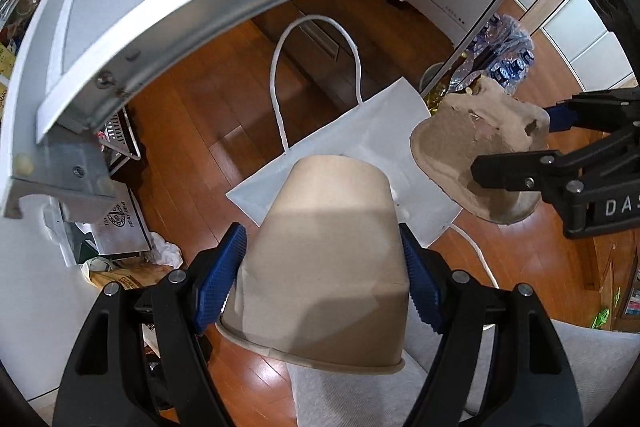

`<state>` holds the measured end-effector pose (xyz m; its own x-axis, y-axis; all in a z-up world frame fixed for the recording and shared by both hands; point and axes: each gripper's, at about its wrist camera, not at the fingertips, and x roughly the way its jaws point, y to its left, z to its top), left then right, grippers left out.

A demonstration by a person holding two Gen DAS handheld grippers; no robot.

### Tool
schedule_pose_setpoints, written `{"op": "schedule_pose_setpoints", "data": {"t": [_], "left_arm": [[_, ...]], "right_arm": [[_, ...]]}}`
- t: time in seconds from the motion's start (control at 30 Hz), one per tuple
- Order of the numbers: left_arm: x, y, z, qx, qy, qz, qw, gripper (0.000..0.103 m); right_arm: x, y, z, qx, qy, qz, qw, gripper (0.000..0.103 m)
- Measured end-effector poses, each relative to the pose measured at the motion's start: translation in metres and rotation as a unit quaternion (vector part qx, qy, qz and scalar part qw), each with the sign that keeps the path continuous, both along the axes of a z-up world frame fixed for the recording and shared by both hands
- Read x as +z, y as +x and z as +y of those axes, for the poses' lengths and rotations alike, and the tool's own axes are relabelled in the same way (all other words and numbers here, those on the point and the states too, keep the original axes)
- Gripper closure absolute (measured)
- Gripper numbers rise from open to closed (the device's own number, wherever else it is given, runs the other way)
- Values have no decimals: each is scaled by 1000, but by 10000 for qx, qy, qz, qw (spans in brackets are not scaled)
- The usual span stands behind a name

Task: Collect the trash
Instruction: 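Open the left tool over the white paper bag while the right tool releases the pulp tray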

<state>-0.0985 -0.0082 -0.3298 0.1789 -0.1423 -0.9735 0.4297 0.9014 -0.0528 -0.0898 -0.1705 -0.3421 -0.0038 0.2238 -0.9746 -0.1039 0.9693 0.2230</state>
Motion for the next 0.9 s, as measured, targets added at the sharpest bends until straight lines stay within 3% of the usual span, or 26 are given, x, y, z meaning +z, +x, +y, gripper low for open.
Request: {"op": "schedule_pose_setpoints", "data": {"t": [0.27, 0.83, 0.9], "left_arm": [[-15, 7, -4, -52, 94, 147, 9998, 28], [-20, 15, -8, -8, 53, 255, 9997, 27], [-18, 14, -7, -23, 18, 271, 9996, 21]], "right_arm": [[-17, 8, -5, -73, -69, 174, 9998, 29], [-22, 14, -8, -112, 136, 353, 9992, 28], [-19, 14, -9, -124, 138, 343, 9992, 28]]}}
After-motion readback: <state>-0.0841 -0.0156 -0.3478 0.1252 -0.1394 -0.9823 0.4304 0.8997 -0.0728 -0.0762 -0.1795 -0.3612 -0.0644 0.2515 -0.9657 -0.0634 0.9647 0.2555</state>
